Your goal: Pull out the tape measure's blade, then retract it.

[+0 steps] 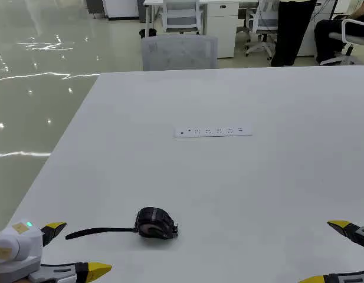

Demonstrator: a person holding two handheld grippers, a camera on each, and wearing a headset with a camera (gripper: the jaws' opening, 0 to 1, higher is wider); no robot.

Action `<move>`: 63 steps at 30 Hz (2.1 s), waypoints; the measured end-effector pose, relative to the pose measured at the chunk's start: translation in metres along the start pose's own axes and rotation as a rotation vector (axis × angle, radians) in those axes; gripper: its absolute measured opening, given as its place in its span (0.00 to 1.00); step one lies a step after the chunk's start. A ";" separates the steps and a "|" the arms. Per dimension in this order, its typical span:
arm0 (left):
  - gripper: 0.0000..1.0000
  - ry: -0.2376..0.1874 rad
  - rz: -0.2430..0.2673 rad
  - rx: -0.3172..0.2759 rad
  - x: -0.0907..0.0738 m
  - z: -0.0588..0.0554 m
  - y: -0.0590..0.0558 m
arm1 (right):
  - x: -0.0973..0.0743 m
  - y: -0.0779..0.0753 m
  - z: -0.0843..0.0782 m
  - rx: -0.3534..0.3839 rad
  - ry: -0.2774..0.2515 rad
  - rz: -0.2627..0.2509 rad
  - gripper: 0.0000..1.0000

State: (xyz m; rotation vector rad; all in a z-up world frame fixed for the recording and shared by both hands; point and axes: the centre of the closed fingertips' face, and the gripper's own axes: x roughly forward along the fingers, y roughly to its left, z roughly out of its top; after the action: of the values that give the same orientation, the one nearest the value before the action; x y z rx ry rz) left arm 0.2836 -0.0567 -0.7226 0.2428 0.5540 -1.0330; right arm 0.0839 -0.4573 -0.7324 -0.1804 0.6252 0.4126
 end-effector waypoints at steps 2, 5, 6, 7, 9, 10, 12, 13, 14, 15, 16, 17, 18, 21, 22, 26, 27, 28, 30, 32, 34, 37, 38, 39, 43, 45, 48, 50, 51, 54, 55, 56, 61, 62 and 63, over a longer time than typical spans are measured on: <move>1.00 0.000 0.002 0.000 -0.001 0.000 -0.001 | 0.000 0.000 0.000 0.000 0.001 0.000 1.00; 1.00 -0.003 0.005 -0.001 -0.001 0.001 -0.001 | 0.000 0.000 -0.001 0.001 0.002 0.001 1.00; 1.00 -0.002 0.006 -0.003 -0.002 0.001 -0.001 | 0.000 0.000 -0.001 0.002 0.002 0.001 1.00; 1.00 0.003 0.010 -0.002 -0.002 0.000 -0.001 | 0.000 0.000 -0.001 0.003 0.002 0.000 1.00; 1.00 0.009 0.013 0.000 -0.002 -0.002 -0.002 | 0.000 0.001 0.000 0.006 0.001 -0.001 1.00; 1.00 0.010 0.014 -0.003 -0.002 -0.003 -0.002 | 0.000 0.000 0.000 0.009 0.001 0.000 1.00; 1.00 0.004 0.016 -0.005 -0.003 -0.002 -0.002 | 0.000 0.000 0.000 0.009 0.001 -0.002 1.00; 1.00 -0.001 0.014 -0.007 -0.003 -0.002 -0.003 | -0.001 0.000 -0.001 0.008 0.002 -0.002 1.00; 1.00 -0.004 0.014 -0.009 -0.003 -0.001 -0.003 | -0.001 -0.001 -0.001 0.009 0.002 -0.002 1.00; 1.00 -0.004 0.013 -0.011 -0.004 -0.001 -0.003 | -0.001 -0.001 -0.001 0.010 0.003 -0.003 1.00; 1.00 -0.004 0.012 -0.012 -0.004 -0.001 -0.003 | -0.001 -0.002 -0.002 0.010 0.004 -0.003 1.00; 1.00 -0.005 0.010 -0.011 -0.004 -0.001 -0.003 | -0.001 -0.002 -0.002 0.010 0.005 -0.003 1.00; 1.00 -0.005 0.010 -0.010 -0.003 -0.001 -0.003 | -0.001 -0.003 -0.002 0.011 0.005 -0.003 1.00; 1.00 -0.007 0.001 -0.007 -0.003 0.000 -0.004 | -0.001 -0.005 -0.002 0.016 0.003 -0.007 1.00; 1.00 -0.005 -0.009 0.001 -0.003 0.000 -0.006 | -0.001 -0.006 -0.003 0.016 0.003 -0.008 1.00; 1.00 -0.001 -0.028 0.005 -0.001 0.002 -0.009 | -0.001 -0.006 -0.003 0.016 0.005 -0.010 1.00; 1.00 -0.006 -0.027 0.006 -0.001 0.003 -0.008 | -0.001 -0.006 -0.002 0.017 0.003 -0.011 1.00; 1.00 -0.012 -0.030 -0.001 0.000 0.005 -0.008 | -0.001 -0.006 -0.001 0.018 0.001 -0.011 1.00; 1.00 -0.021 -0.039 -0.014 0.001 0.008 -0.008 | -0.001 -0.006 -0.001 0.016 0.003 -0.011 1.00; 1.00 -0.019 -0.043 -0.006 0.003 0.010 -0.008 | 0.000 -0.006 0.001 0.017 0.003 -0.008 1.00; 1.00 -0.009 -0.049 0.006 0.005 0.010 -0.008 | 0.002 -0.005 0.002 0.009 0.006 -0.003 1.00; 1.00 0.027 -0.071 0.053 0.011 0.010 -0.009 | 0.006 -0.005 0.003 0.005 0.012 0.007 1.00; 1.00 0.034 -0.077 0.061 0.013 0.010 -0.009 | 0.007 -0.006 0.004 0.002 0.013 0.008 1.00; 1.00 0.041 -0.084 0.065 0.015 0.010 -0.008 | 0.008 -0.006 0.004 0.001 0.014 0.010 1.00; 1.00 0.075 -0.114 0.129 0.027 0.016 -0.008 | 0.015 -0.006 0.007 -0.005 0.016 0.026 1.00; 1.00 0.093 -0.140 0.162 0.033 0.019 -0.009 | 0.019 -0.005 0.009 -0.014 0.018 0.035 1.00; 1.00 0.135 -0.186 0.225 0.040 0.022 -0.013 | 0.025 -0.004 0.011 -0.022 0.023 0.047 1.00; 0.98 0.163 -0.212 0.265 0.046 0.024 -0.015 | 0.028 -0.003 0.016 -0.013 0.015 0.058 1.00; 0.98 0.175 -0.223 0.278 0.049 0.025 -0.016 | 0.030 -0.002 0.020 -0.005 0.005 0.066 1.00; 0.98 0.207 -0.272 0.354 0.060 0.029 -0.025 | 0.036 0.000 0.028 -0.010 -0.003 0.075 1.00; 0.98 0.227 -0.287 0.394 0.064 0.031 -0.027 | 0.040 0.001 0.031 -0.016 -0.004 0.083 1.00; 0.98 0.232 -0.296 0.420 0.067 0.033 -0.029 | 0.042 0.003 0.033 -0.020 -0.004 0.088 1.00; 0.97 0.283 -0.344 0.533 0.082 0.043 -0.037 | 0.053 0.007 0.046 -0.047 -0.005 0.117 1.00; 0.96 0.313 -0.343 0.567 0.086 0.044 -0.035 | 0.055 0.007 0.051 -0.052 -0.012 0.125 1.00; 0.95 0.329 -0.352 0.596 0.089 0.044 -0.036 | 0.057 0.008 0.054 -0.054 -0.017 0.131 1.00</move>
State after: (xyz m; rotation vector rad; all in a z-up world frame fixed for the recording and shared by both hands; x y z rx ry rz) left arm 0.3013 -0.1611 -0.7315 0.8771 0.5836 -1.5031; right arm 0.1508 -0.4164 -0.7239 -0.1881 0.6118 0.5568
